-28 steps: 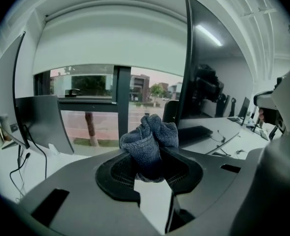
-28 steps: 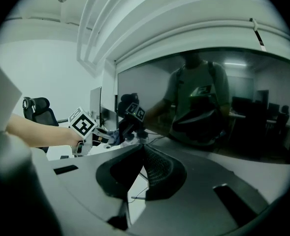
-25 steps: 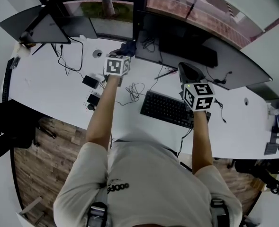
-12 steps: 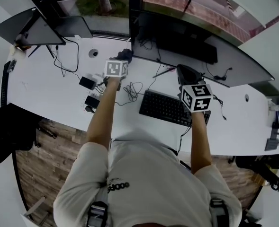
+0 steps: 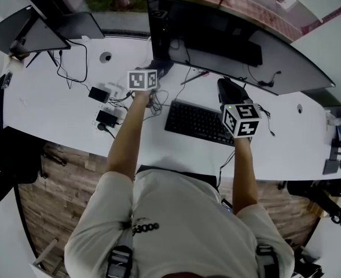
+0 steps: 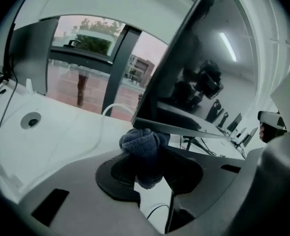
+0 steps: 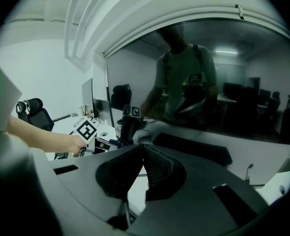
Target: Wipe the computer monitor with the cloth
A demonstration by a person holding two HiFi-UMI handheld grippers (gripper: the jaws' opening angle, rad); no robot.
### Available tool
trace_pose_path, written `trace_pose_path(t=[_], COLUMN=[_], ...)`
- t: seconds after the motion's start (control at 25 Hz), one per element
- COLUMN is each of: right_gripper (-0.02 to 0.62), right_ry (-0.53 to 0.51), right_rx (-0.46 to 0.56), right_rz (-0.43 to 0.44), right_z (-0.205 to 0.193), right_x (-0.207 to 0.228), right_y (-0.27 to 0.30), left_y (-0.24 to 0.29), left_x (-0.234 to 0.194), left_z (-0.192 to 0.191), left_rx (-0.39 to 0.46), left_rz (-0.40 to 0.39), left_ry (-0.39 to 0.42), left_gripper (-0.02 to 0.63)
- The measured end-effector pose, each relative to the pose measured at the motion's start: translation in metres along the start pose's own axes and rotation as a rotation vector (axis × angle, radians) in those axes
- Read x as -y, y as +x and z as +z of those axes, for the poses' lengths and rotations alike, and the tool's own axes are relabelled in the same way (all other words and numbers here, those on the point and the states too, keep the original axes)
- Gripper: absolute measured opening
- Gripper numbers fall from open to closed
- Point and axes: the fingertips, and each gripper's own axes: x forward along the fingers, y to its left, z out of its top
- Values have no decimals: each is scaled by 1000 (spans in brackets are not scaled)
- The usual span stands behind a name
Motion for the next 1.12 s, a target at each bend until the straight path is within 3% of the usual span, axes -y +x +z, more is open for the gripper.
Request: trace_pose_path(t=[0.24,0.56,1.12], right_gripper=[-3,-3,-3], right_ry=[36,72,105], right_rx=[-25,-22,-9], right_rz=[-43,-74,-53], right_z=[-30,-54,-88], right_x=[26,74,198], right_y=[-43,-95,-167], left_y=[-1,14,76], left_x=[22,93,215], left_z=[3,5,-13], left_rx=[45,25,45], left_rz=[60,37,25], left_ry=[29,50,-101], left_gripper=[124,124,121])
